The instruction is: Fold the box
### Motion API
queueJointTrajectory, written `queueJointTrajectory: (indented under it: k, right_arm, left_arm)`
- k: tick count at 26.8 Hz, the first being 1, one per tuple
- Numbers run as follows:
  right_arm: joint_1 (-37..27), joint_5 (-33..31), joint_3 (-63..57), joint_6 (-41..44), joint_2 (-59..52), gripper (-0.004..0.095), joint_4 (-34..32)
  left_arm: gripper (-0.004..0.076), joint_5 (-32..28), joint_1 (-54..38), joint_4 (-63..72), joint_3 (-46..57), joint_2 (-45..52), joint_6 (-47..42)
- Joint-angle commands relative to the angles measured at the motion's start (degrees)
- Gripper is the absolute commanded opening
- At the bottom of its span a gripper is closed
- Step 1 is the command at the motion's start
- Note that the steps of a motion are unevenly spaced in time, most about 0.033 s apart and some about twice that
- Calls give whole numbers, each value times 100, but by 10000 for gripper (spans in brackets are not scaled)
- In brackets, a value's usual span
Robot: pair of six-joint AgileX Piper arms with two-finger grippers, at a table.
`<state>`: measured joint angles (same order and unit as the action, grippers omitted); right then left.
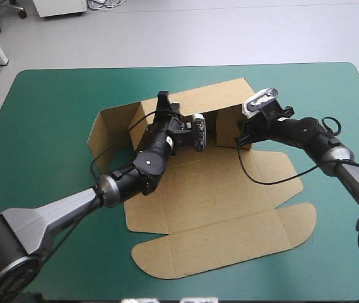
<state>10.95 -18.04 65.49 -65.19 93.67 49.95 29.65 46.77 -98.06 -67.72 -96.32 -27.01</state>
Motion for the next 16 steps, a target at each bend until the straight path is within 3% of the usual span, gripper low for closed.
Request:
queueJointTrajectory:
  k: [1,7,16]
  right_arm:
    - [19,198,155,-346,-263,397,572]
    - [19,198,155,-373,-263,-17,561]
    - [19,160,155,-106,-263,-20,572]
  left_arm:
    - [-10,-338,71,-621,-139,273,-109]
    - [-10,-375,71,-621,-139,273,-109]
    - [-8,35,71,-621,-139,273,-216]
